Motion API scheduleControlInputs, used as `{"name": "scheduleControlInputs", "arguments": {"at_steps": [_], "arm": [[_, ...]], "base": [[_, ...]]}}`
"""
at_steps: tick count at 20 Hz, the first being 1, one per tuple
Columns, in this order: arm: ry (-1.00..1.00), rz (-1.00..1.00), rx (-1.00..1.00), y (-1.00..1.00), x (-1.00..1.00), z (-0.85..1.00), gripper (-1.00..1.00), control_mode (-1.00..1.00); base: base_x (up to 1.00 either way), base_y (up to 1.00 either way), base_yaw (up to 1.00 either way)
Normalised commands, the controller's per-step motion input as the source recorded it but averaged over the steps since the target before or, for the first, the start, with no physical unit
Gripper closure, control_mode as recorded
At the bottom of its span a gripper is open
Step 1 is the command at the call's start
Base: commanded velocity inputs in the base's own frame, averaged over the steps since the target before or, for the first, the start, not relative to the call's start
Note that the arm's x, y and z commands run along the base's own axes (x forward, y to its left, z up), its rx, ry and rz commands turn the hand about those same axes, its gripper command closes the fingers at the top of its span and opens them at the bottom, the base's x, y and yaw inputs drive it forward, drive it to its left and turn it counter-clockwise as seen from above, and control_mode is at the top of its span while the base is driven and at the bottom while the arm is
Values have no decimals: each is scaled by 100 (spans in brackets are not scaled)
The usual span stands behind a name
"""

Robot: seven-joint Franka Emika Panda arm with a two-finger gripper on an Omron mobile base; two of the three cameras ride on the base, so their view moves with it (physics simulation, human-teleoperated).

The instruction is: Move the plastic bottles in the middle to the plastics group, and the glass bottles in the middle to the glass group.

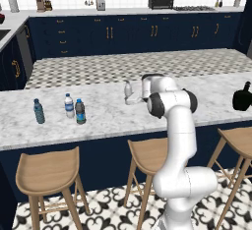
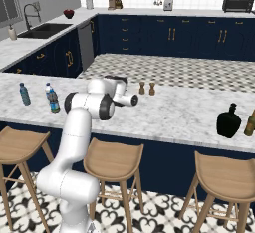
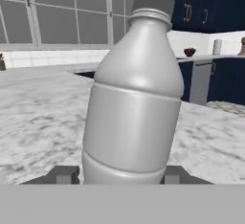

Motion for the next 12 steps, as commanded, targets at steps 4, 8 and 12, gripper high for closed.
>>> {"name": "scheduleControlInputs", "arguments": {"at_steps": [4,8,12], "arm": [[-3,3,7,4,-55,2,100,-100],[-8,12,0,24,-64,13,100,-100],[-2,16,0,41,-64,16,100,-100]], "base": [[0,0,0],[0,0,0],[0,0,0]]}}
